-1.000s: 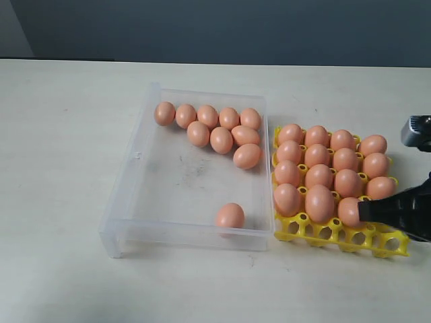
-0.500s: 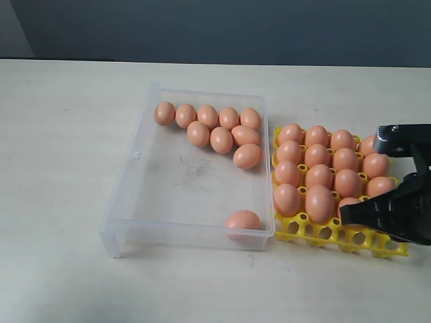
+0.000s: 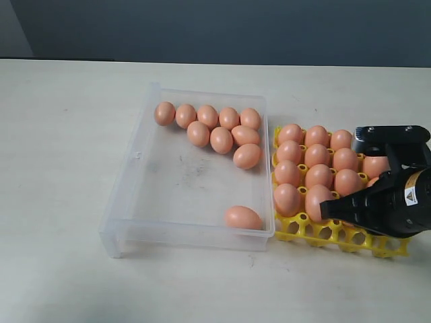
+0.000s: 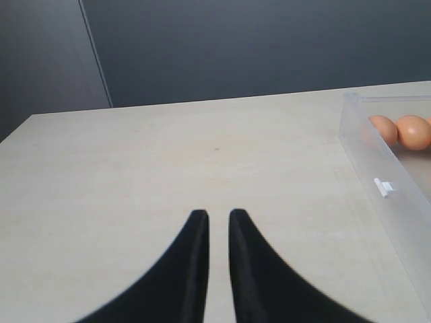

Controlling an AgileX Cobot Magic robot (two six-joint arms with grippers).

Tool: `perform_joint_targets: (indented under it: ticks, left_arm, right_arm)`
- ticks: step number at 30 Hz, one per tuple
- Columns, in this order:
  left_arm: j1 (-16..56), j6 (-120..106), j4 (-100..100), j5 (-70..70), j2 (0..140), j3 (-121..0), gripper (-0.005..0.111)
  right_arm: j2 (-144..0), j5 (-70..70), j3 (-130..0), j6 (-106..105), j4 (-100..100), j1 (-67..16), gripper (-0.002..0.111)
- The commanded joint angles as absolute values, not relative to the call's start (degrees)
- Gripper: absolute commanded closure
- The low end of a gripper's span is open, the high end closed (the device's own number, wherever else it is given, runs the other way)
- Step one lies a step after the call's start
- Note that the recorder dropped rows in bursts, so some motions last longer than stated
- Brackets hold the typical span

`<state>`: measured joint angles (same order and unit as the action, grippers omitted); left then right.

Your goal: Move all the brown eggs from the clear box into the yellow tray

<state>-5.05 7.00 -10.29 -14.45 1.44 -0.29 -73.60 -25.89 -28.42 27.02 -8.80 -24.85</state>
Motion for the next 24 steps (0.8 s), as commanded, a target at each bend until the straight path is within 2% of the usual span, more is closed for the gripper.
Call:
perform_joint_targets:
  ticks: [1,14,20,24]
  left_arm:
    - [-5.0,7.0,-10.2,-13.7,1.5,0.0,0.094]
    - [-5.0,7.0,-10.2,-13.7,1.5,0.0,0.094]
    - [-5.0,7.0,-10.2,-13.7,1.5,0.0,0.094]
    - [-5.0,7.0,-10.2,-13.7,1.5,0.0,0.094]
  right_arm:
    - [-74.3,-23.8,-28.7,26.5,-9.1,-24.6,0.109]
    - [-79.2,-16.8,-29.0,26.7,-11.5,-24.6,0.109]
    - [-73.1,-17.5,-29.3,27.1,-13.8,-24.6,0.109]
    - [-68.2,-24.0,-32.5,26.9,-13.8,-24.6,0.109]
